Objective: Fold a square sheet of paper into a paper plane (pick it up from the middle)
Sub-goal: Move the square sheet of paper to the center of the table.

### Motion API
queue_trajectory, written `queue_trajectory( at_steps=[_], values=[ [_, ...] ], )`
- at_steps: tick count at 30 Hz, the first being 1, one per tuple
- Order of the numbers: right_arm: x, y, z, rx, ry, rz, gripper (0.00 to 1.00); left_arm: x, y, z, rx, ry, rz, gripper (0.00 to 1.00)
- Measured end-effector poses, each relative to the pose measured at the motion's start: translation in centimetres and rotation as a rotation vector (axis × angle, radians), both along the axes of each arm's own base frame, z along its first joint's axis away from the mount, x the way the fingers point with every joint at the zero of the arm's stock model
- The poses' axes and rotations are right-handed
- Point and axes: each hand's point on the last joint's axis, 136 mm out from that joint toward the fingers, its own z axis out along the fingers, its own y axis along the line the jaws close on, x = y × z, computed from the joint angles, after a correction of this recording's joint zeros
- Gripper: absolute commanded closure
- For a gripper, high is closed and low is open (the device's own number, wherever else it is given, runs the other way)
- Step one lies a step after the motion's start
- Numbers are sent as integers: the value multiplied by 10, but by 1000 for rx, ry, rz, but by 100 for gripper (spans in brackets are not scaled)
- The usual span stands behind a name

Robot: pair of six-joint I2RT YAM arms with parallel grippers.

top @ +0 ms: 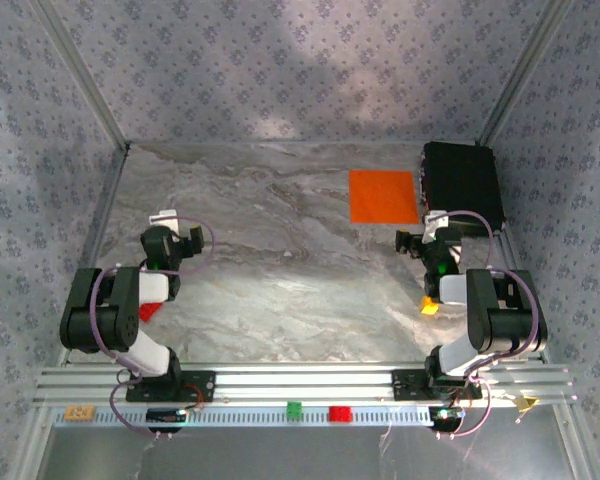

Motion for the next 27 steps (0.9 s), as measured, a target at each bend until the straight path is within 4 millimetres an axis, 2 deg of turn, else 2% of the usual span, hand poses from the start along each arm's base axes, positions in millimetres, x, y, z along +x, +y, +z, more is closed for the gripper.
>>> queue_trajectory(
  at_steps=[15, 20, 23, 27],
  values=[
    [2, -1, 2, 2, -5, 1, 1, 0, 0, 0, 0, 0, -1, 0],
    [2, 4, 3, -3, -7, 14, 1, 1, -6, 1, -10, -4, -33, 0],
    [1, 9, 5, -12, -14, 27, 1, -4, -6, 6, -11, -22, -35, 0],
    [0, 14, 19, -20, -15, 44, 1, -11, -3, 28, -12, -57, -9, 0]
  ],
)
